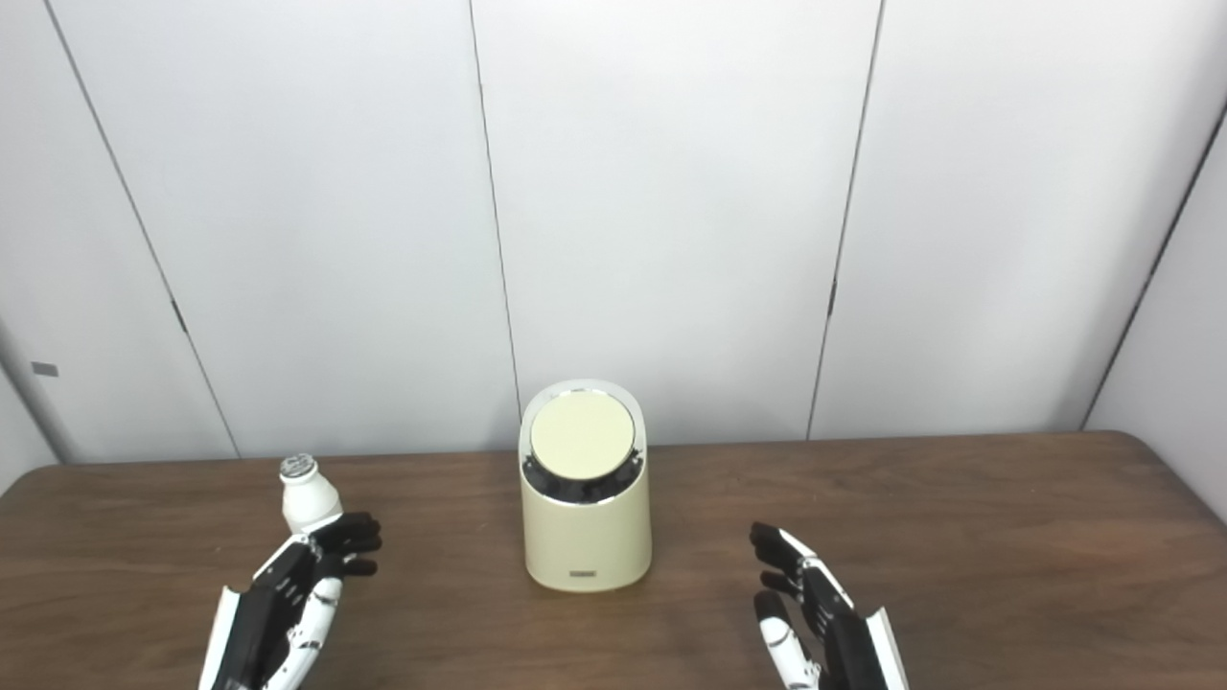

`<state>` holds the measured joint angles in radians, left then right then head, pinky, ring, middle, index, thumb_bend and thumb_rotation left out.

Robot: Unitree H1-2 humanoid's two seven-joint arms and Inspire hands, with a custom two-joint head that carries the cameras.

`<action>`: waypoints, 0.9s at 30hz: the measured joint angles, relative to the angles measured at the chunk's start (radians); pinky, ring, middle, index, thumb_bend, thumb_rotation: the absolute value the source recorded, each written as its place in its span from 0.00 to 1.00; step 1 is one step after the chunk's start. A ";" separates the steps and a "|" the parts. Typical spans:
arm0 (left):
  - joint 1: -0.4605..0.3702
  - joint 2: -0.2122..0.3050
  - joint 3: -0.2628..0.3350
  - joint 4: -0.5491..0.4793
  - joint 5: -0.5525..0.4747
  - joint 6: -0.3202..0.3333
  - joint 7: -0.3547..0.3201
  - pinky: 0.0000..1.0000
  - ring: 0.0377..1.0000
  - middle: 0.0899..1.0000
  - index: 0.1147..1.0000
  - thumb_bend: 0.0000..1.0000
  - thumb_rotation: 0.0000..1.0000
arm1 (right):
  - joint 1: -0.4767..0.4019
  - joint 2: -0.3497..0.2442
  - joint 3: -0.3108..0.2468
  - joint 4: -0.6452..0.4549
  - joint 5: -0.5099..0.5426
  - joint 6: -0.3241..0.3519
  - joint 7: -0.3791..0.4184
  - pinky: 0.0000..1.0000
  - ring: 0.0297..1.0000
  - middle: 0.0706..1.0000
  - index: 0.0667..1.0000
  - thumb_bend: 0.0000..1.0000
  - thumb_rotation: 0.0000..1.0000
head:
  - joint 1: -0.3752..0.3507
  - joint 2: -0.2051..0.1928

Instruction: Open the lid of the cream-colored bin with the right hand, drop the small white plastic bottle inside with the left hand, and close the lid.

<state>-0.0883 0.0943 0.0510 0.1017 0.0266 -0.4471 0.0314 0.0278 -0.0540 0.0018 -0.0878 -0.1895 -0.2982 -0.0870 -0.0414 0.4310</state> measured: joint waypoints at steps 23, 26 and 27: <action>0.001 0.002 -0.006 -0.010 0.014 0.000 0.006 0.62 0.70 0.70 0.68 0.17 0.50 | 0.007 -0.006 -0.027 -0.025 0.017 0.051 0.006 0.83 0.87 0.86 0.82 0.35 0.75 | -0.018 0.043; 0.002 0.002 -0.006 -0.011 0.015 0.000 0.007 0.62 0.70 0.70 0.68 0.19 0.54 | 0.004 -0.024 -0.030 -0.052 0.023 0.088 0.016 0.83 0.88 0.87 0.83 0.50 0.79 | -0.020 0.054; 0.002 0.002 -0.005 -0.012 0.015 0.000 0.007 0.62 0.69 0.70 0.68 0.20 0.55 | -0.004 -0.032 -0.030 -0.064 0.026 0.104 0.025 0.83 0.88 0.87 0.83 0.54 0.80 | -0.021 0.057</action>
<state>-0.0859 0.0962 0.0455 0.0896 0.0420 -0.4471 0.0385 0.0238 -0.0861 -0.0285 -0.1522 -0.1633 -0.1946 -0.0624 -0.0629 0.4878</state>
